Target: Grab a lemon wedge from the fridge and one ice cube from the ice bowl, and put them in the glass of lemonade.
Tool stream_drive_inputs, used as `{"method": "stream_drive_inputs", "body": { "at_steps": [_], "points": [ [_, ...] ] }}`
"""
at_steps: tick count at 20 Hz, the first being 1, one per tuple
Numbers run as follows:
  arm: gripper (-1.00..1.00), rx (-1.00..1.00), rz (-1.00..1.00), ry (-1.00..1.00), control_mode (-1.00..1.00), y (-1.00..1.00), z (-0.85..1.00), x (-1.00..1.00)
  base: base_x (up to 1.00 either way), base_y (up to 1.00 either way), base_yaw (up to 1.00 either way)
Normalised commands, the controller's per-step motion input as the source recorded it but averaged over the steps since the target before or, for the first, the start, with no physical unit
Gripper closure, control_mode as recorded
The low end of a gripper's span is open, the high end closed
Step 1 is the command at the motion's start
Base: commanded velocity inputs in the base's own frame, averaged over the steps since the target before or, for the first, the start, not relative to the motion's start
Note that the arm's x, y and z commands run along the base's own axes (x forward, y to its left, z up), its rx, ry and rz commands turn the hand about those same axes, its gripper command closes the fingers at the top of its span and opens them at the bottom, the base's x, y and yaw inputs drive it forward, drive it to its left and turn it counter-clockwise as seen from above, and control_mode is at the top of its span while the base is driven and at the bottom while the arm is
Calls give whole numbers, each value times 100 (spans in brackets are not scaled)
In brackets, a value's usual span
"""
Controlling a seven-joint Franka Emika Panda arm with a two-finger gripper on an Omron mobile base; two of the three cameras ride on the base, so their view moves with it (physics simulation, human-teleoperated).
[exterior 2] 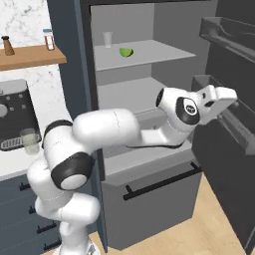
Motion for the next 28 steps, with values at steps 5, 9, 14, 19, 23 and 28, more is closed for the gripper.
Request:
{"method": "stream_drive_inputs", "body": {
  "at_steps": [5,9,14,19,23,28],
  "points": [
    [-100,0,4,-3,-100,-5,30,-7,0,0,0],
    [-100,0,0,-11,-100,53,89,-41,0,0,0],
    [-100,-1,0,-3,-100,82,95,-23,0,0,0],
    [-100,0,-8,19,-100,100,51,9,0,0,0],
    [-100,11,-9,2,-100,100,-5,3,0,0,0],
    [-100,32,-4,-1,-100,100,-10,-13,0,0,0]
  ]
}}
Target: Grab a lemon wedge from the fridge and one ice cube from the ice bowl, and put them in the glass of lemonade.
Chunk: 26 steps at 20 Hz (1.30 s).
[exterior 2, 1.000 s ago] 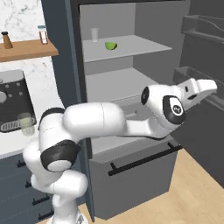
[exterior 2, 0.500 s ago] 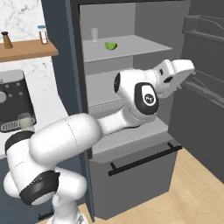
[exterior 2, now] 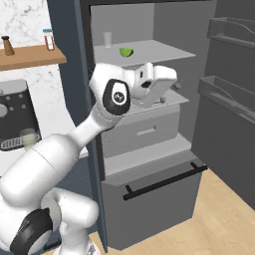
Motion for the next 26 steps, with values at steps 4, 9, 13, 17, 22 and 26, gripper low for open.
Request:
{"method": "stream_drive_inputs", "body": {
  "at_steps": [4,9,13,17,22,26],
  "points": [
    [-100,53,-2,-2,-100,95,-53,-25,0,0,0],
    [-100,55,0,-8,-100,81,-70,-45,0,0,0],
    [-100,51,0,-11,-100,76,-46,-50,0,0,0],
    [-100,41,2,-15,-100,48,-31,-79,0,0,0],
    [-100,7,2,-5,-100,19,70,-87,0,0,0],
    [-100,0,0,-3,-100,4,93,-80,0,0,0]
  ]
}}
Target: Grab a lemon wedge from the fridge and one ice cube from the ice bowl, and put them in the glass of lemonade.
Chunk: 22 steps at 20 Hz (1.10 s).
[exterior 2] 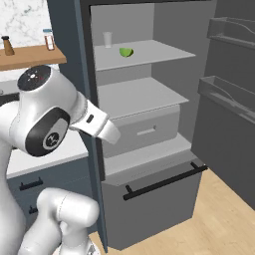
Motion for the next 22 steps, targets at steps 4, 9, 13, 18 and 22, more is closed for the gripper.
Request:
{"method": "stream_drive_inputs", "body": {
  "at_steps": [4,9,13,18,22],
  "points": [
    [-100,-7,3,0,-100,15,73,-43,0,0,0],
    [-100,-8,14,2,-100,40,-1,-22,0,0,0],
    [-100,-1,1,0,-100,37,-1,17,0,0,0],
    [-100,0,0,-8,-100,6,-23,53,0,0,0],
    [-100,0,0,-9,-100,0,-23,34,0,0,0]
  ]
}}
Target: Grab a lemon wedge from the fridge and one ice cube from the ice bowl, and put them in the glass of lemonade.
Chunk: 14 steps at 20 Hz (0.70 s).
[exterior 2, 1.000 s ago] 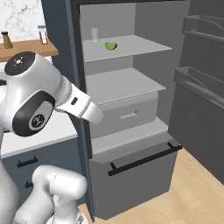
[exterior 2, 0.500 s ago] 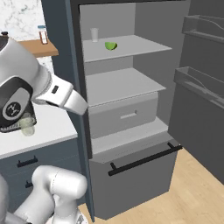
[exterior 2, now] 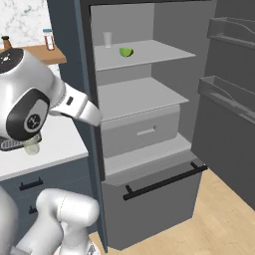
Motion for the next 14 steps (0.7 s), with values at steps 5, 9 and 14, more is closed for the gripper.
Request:
{"method": "stream_drive_inputs", "body": {
  "at_steps": [5,9,14],
  "points": [
    [-100,0,0,-3,100,0,-8,11,23,-15,1],
    [-100,0,0,0,100,0,0,0,49,-71,23],
    [-100,0,0,0,100,0,0,0,49,-74,37]
  ]
}}
